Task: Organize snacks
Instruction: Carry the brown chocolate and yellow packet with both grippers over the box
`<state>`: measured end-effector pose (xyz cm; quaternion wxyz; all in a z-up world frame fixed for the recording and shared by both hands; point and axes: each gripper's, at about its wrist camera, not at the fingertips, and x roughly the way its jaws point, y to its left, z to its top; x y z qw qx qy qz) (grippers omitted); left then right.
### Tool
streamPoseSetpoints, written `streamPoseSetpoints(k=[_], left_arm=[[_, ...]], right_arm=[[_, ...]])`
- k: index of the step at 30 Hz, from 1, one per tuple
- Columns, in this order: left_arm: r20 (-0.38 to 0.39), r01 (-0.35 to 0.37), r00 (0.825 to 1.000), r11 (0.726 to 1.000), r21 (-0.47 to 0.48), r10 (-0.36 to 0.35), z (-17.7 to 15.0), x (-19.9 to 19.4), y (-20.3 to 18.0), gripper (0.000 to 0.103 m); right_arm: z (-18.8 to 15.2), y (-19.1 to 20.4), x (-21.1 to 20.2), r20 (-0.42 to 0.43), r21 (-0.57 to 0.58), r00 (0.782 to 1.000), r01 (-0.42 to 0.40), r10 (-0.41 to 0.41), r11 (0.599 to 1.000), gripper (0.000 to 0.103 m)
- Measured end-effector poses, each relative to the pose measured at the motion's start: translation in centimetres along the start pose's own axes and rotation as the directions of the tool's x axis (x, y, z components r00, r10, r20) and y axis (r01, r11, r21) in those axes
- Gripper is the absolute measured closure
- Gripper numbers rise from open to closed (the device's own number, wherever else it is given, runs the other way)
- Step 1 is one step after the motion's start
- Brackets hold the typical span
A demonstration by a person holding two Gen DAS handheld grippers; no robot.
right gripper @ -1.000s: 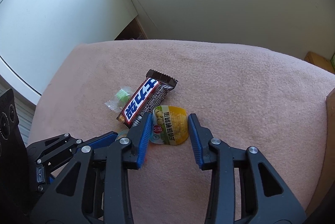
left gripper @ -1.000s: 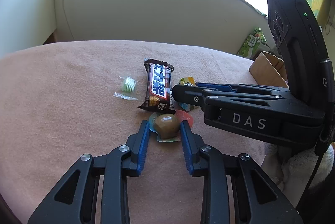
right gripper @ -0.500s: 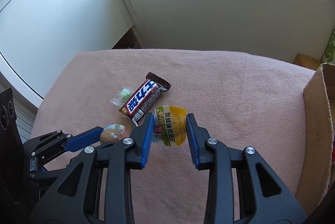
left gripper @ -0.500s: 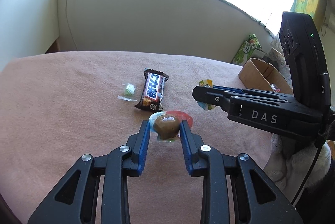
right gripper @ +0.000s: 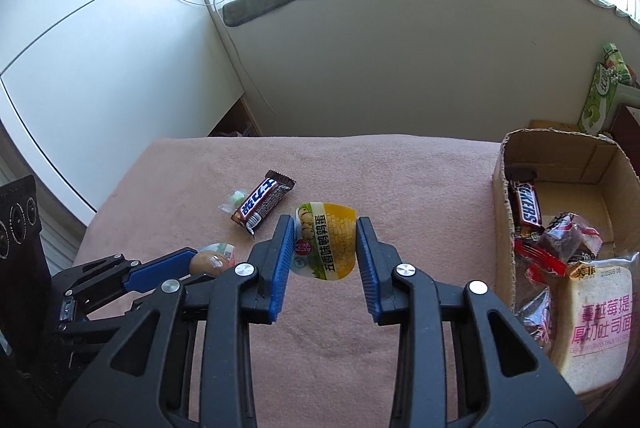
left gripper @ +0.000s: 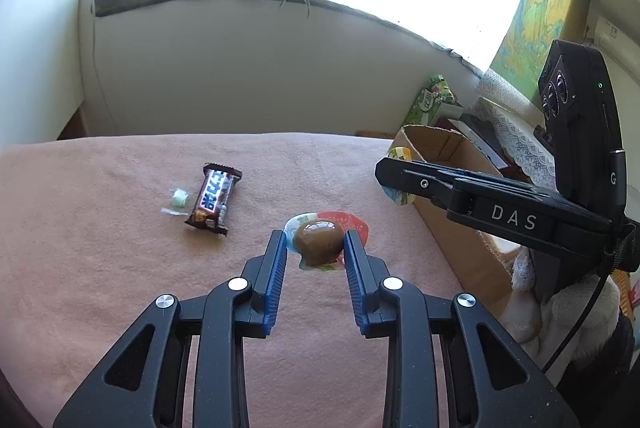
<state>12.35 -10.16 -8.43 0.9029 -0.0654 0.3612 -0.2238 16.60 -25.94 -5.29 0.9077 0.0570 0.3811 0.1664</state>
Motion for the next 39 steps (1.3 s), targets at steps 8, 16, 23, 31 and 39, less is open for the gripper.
streamPoseSetpoints(k=[8,16,23,31,39], left_arm=[[-0.011,0.059,0.998,0.997,0.06,-0.058,0.4,0.9,-4.2,0.075],[-0.023,0.114,0.993,0.987,0.113,-0.112,0.9,1.8,-8.7,0.075],[-0.049,0.16,0.987,0.973,0.164,-0.154,0.8,3.1,-12.4,0.075],[-0.081,0.192,0.981,0.959,0.208,-0.178,0.6,4.3,-15.3,0.075],[-0.098,0.197,0.979,0.951,0.238,-0.178,0.4,4.9,-17.0,0.075]], right_arm=[[-0.1,-4.6,-4.6,0.06,0.054,0.995,0.071,-0.074,0.996,0.07],[0.5,-9.8,-8.3,0.095,0.095,0.983,0.149,-0.158,0.984,0.07],[0.9,-13.0,-9.6,0.104,0.12,0.972,0.196,-0.209,0.973,0.07],[1.4,-15.6,-9.3,0.09,0.13,0.966,0.23,-0.242,0.965,0.07],[2.0,-17.9,-8.3,0.067,0.14,0.963,0.252,-0.263,0.958,0.07]])
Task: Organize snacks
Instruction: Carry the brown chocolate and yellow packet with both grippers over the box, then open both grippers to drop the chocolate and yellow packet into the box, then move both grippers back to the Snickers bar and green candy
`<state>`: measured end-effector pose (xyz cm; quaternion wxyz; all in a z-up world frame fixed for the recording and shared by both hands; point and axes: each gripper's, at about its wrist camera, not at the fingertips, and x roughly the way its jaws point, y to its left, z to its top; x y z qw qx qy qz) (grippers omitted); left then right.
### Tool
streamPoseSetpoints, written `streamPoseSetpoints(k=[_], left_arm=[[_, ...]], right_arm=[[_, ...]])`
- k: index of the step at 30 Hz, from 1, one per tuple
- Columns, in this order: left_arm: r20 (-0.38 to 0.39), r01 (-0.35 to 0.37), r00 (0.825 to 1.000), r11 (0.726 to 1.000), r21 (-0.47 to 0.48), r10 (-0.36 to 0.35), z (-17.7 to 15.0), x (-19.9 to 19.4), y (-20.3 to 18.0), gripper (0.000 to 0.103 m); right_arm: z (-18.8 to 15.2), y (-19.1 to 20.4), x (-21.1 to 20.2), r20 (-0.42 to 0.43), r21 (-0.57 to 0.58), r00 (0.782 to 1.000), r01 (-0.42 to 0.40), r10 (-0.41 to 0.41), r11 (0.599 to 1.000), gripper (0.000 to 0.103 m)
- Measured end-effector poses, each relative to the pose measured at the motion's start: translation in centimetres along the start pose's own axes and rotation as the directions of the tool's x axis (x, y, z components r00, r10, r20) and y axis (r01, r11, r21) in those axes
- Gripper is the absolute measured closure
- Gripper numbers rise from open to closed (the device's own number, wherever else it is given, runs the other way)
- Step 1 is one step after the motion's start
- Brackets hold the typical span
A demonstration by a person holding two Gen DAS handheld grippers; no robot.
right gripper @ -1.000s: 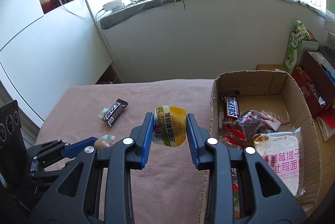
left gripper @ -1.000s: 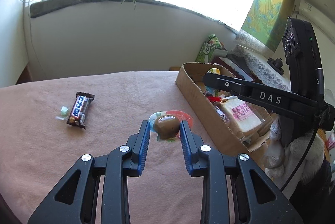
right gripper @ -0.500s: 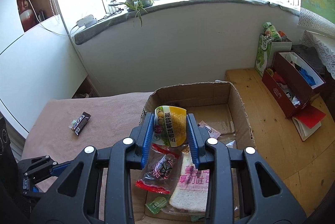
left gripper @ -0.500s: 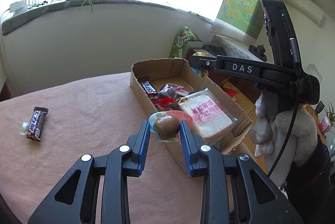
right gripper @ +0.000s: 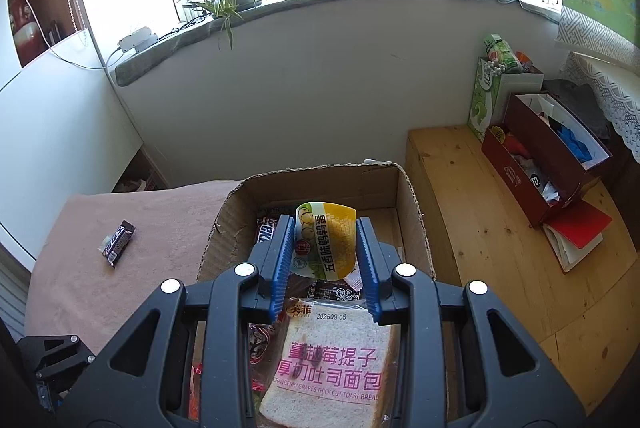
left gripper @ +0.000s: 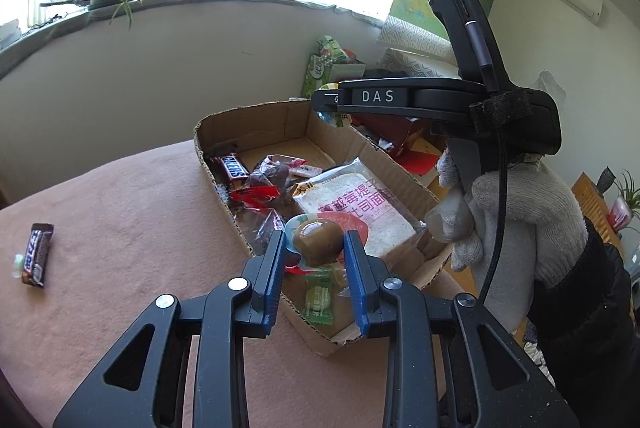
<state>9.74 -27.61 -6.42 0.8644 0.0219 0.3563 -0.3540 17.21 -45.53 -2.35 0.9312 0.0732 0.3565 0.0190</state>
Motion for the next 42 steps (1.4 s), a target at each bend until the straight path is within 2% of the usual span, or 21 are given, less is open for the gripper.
streamPoseSetpoints(k=[22,25,27,29,31,32,34,42], left_arm=[[-0.016,0.003,1.0,1.0,0.024,-0.003,0.5,0.9,-1.3,0.074],[-0.015,0.006,1.0,1.0,0.026,-0.006,0.6,0.9,-1.4,0.073],[-0.021,0.008,1.0,1.0,0.027,-0.008,0.6,1.0,-1.4,0.073],[-0.018,0.006,1.0,1.0,0.025,-0.005,0.7,0.9,-1.4,0.063],[-0.011,0.006,1.0,1.0,0.022,-0.005,0.7,0.8,-1.4,0.056],[-0.01,0.005,1.0,1.0,0.022,-0.005,0.7,0.7,-1.4,0.056],[-0.007,0.002,1.0,1.0,0.021,-0.002,0.7,0.5,-1.3,0.056],[0.007,0.0,1.0,1.0,0.012,0.0,0.6,-0.1,-1.0,0.056]], right_arm=[[0.2,-1.7,1.6,-0.019,0.024,1.0,0.015,-0.014,1.0,0.068],[0.2,-1.7,1.6,-0.016,0.025,1.0,0.02,-0.019,0.999,0.063],[0.3,-1.7,1.5,-0.011,0.027,1.0,0.022,-0.022,0.999,0.056],[0.3,-1.7,1.3,-0.003,0.028,1.0,0.028,-0.027,0.999,0.038],[0.2,-1.7,1.1,0.008,0.029,0.999,0.034,-0.034,0.999,0.029],[0.2,-1.7,0.9,0.011,0.03,0.999,0.036,-0.036,0.999,0.024],[0.2,-1.6,0.8,0.014,0.031,0.999,0.042,-0.042,0.999,0.019],[0.3,-0.9,0.2,0.016,0.025,0.999,0.045,-0.046,0.999,0.019]])
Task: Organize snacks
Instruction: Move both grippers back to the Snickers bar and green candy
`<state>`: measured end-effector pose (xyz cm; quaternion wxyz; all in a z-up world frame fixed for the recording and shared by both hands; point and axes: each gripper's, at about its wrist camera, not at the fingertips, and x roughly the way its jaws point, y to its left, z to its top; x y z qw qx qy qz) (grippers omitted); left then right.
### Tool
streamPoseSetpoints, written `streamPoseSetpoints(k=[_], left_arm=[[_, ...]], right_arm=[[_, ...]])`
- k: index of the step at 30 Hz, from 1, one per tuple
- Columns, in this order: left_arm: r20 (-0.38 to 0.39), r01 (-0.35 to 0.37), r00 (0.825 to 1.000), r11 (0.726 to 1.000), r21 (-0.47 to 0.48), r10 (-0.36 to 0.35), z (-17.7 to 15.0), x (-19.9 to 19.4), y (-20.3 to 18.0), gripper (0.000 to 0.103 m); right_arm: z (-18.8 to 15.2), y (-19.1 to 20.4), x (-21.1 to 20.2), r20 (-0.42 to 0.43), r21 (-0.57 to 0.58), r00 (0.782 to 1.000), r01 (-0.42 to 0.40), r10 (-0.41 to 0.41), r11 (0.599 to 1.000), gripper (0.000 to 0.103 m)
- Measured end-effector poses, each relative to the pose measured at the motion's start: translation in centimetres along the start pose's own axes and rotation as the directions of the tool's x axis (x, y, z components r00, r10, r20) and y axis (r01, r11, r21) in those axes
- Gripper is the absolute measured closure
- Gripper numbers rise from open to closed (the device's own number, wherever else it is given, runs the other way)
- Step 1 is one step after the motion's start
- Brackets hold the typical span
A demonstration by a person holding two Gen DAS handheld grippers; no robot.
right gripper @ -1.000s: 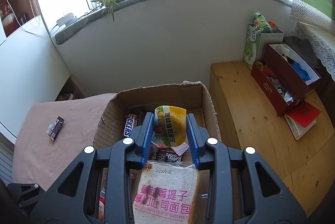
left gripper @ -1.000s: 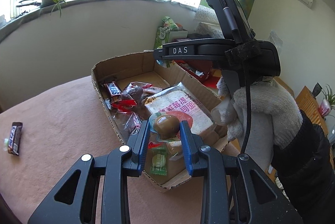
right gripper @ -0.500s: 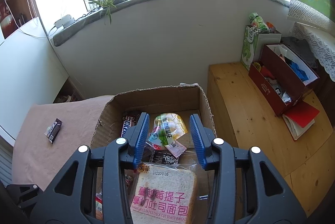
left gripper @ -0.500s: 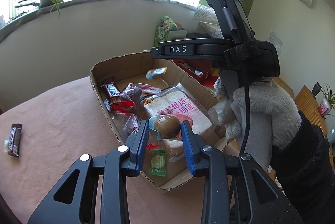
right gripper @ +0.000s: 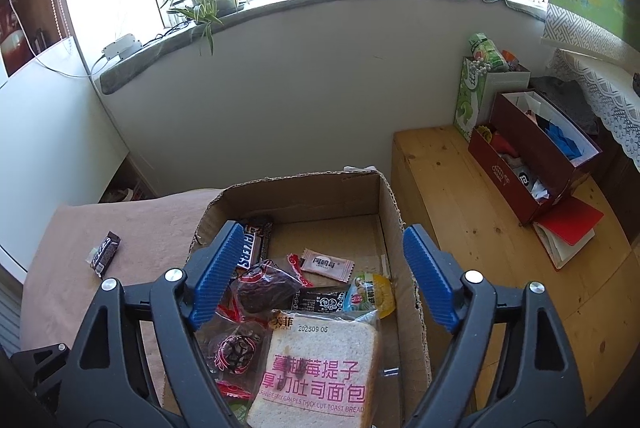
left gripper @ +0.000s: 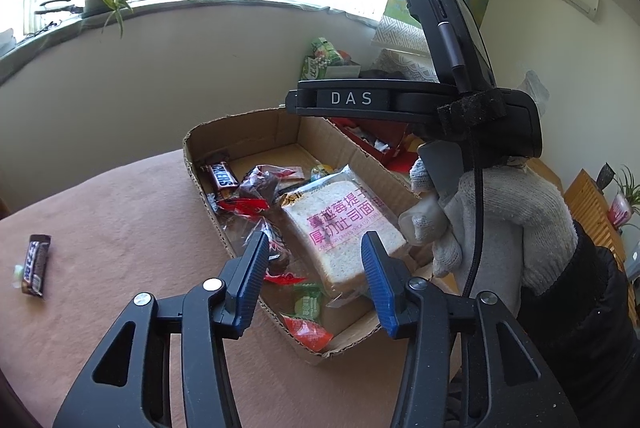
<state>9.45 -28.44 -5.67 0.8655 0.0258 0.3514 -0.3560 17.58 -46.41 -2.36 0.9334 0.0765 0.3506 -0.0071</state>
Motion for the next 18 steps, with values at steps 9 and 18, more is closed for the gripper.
streamPoseSetpoints(k=[9,18], left_arm=[[0.022,-0.008,1.0,1.0,-0.016,0.008,-0.4,-1.5,0.7,0.056],[0.048,-0.024,0.998,0.998,-0.05,0.026,-1.0,-3.5,2.7,0.056]], right_arm=[[-0.2,1.5,-1.1,0.004,-0.004,1.0,-0.01,0.01,1.0,0.019],[-0.4,5.1,-2.1,0.007,-0.041,0.999,-0.046,0.047,0.998,0.019]])
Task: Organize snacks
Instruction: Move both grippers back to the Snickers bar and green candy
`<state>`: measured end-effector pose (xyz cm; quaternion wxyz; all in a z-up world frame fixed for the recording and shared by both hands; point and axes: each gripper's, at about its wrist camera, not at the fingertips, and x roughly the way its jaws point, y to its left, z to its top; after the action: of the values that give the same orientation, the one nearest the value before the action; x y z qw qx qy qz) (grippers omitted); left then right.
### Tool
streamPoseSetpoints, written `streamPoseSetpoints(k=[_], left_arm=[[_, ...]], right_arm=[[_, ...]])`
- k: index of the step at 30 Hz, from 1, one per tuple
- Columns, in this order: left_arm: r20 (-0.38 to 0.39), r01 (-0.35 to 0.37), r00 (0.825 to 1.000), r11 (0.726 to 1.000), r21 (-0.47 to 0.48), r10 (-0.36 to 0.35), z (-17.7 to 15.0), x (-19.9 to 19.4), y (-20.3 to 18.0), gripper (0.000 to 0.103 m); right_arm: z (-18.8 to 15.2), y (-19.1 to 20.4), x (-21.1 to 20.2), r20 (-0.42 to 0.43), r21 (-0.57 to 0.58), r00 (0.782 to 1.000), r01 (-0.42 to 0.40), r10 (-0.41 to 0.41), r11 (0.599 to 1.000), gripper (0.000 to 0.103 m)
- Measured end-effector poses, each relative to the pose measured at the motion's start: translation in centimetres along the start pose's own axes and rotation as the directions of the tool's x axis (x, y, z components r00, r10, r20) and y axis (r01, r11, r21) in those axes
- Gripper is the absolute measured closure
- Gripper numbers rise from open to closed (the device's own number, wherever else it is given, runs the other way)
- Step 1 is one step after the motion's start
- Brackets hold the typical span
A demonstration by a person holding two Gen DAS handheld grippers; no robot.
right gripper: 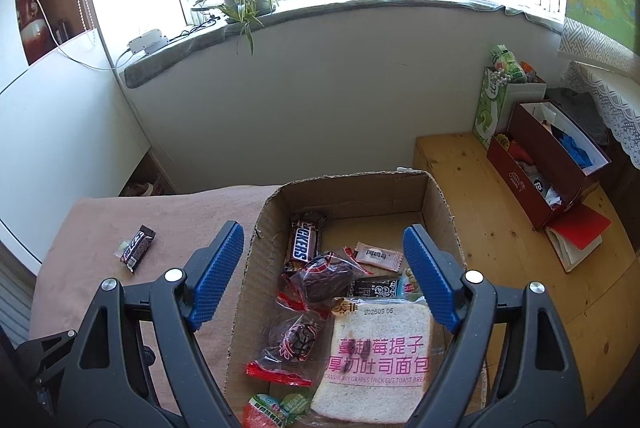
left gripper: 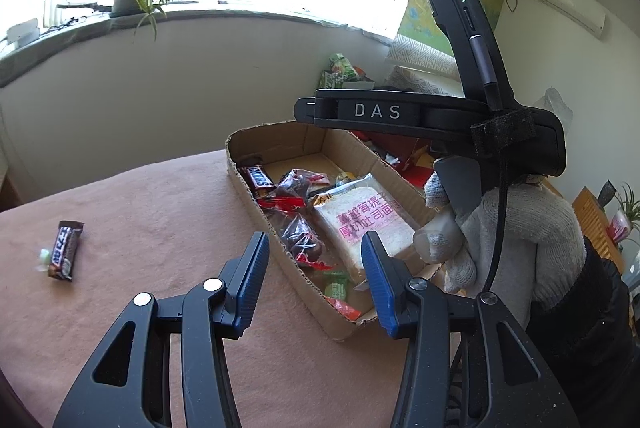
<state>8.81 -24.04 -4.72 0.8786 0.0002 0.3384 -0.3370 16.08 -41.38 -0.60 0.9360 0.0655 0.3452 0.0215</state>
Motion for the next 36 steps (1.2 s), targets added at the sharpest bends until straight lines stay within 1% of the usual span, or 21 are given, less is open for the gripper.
streamPoseSetpoints(k=[6,13,18,21,27,31,33,34,36], left_arm=[[0.006,-0.033,0.999,0.998,-0.054,0.033,-0.6,-1.3,3.0,0.056],[0.008,-0.097,0.995,0.987,-0.13,0.099,-1.8,-3.1,8.1,0.056],[0.007,-0.162,0.986,0.969,-0.185,0.167,-2.9,-4.5,12.0,0.056],[-0.001,-0.208,0.977,0.956,-0.207,0.213,-3.6,-5.6,14.7,0.056],[-0.023,-0.317,0.947,0.918,-0.24,0.321,-4.7,-7.0,19.6,0.056],[-0.047,-0.363,0.931,0.901,-0.236,0.362,-5.1,-7.1,22.5,0.056],[-0.057,-0.361,0.932,0.903,-0.234,0.358,-5.2,-6.8,23.7,0.058],[-0.06,-0.35,0.936,0.906,-0.237,0.346,-5.2,-6.7,24.2,0.063],[-0.073,-0.345,0.939,0.908,-0.24,0.337,-5.3,-6.2,24.6,0.066]], right_arm=[[0.0,3.5,0.3,-0.014,-0.035,0.999,-0.037,0.036,0.999,0.018],[-0.3,8.2,1.4,-0.033,-0.091,0.996,-0.086,0.083,0.992,0.018],[-0.7,11.4,2.8,-0.057,-0.111,0.99,-0.132,0.126,0.985,0.018],[-1.0,13.3,4.0,-0.08,-0.115,0.985,-0.161,0.152,0.98,0.018],[-1.9,17.4,6.8,-0.149,-0.132,0.968,-0.223,0.204,0.966,0.018],[-2.5,19.7,8.9,-0.199,-0.119,0.949,-0.269,0.243,0.956,0.018],[-2.8,20.6,10.0,-0.227,-0.097,0.938,-0.291,0.264,0.952,0.018],[-2.9,21.0,10.7,-0.24,-0.083,0.931,-0.301,0.274,0.95,0.018],[-3.2,21.5,12.1,-0.268,-0.043,0.917,-0.318,0.295,0.947,0.018]])
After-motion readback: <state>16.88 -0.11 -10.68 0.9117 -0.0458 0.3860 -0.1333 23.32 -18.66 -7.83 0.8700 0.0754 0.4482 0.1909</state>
